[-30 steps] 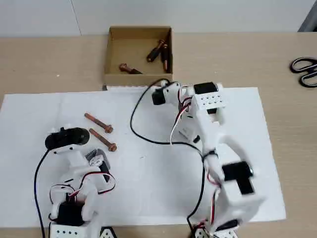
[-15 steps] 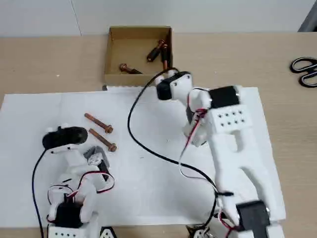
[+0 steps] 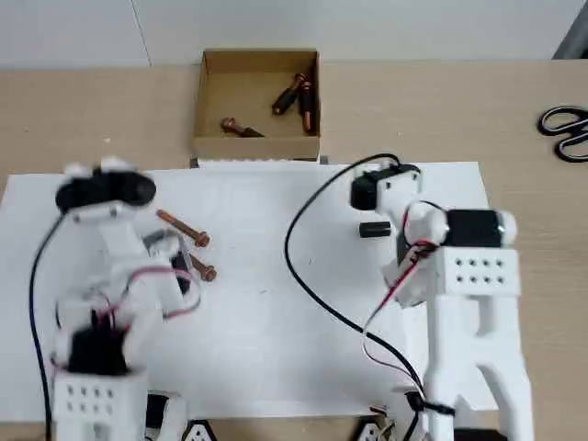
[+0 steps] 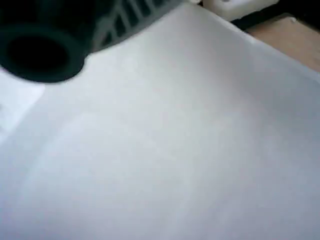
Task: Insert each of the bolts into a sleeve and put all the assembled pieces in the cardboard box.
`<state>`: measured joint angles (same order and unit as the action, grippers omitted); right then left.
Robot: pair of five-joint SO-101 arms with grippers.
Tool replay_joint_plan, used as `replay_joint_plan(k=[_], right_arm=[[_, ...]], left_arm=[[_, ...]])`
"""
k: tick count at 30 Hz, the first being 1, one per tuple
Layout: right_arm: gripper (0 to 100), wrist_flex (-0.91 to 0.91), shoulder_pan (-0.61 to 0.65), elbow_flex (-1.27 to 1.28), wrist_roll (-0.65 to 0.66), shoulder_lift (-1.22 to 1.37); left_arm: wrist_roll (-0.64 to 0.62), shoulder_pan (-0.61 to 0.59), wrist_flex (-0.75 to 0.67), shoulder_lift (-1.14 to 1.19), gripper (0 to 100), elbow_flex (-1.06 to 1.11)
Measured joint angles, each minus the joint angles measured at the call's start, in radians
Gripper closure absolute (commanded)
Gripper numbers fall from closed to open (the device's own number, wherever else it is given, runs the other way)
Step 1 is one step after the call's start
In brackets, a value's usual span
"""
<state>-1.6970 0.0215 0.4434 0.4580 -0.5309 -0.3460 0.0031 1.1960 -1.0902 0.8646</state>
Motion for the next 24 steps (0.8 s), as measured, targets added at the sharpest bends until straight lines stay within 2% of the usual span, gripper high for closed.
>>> replay_joint_plan(k=[4, 7, 13, 16, 24], right_arm=[[99.1, 0.002, -0.049, 0.075, 0.000, -0.060], [99.1, 0.023, -0.083, 0.141, 0.000, -0.103], [99.1, 0.091, -0.106, 0.235, 0.000, -0.175], [99.1, 0.100, -0.106, 0.244, 0.000, -0.189], [99.1, 0.103, -0.106, 0.244, 0.000, -0.189]], left_arm=[[0.051, 0.000, 0.147, 0.261, 99, -0.279], [0.187, 0.000, 0.255, 0.442, 99, -0.431], [0.580, 0.000, 0.362, 0.715, 99, -0.535], [0.747, 0.000, 0.364, 0.764, 99, -0.560], [1.339, 0.000, 0.364, 0.838, 99, -0.563]])
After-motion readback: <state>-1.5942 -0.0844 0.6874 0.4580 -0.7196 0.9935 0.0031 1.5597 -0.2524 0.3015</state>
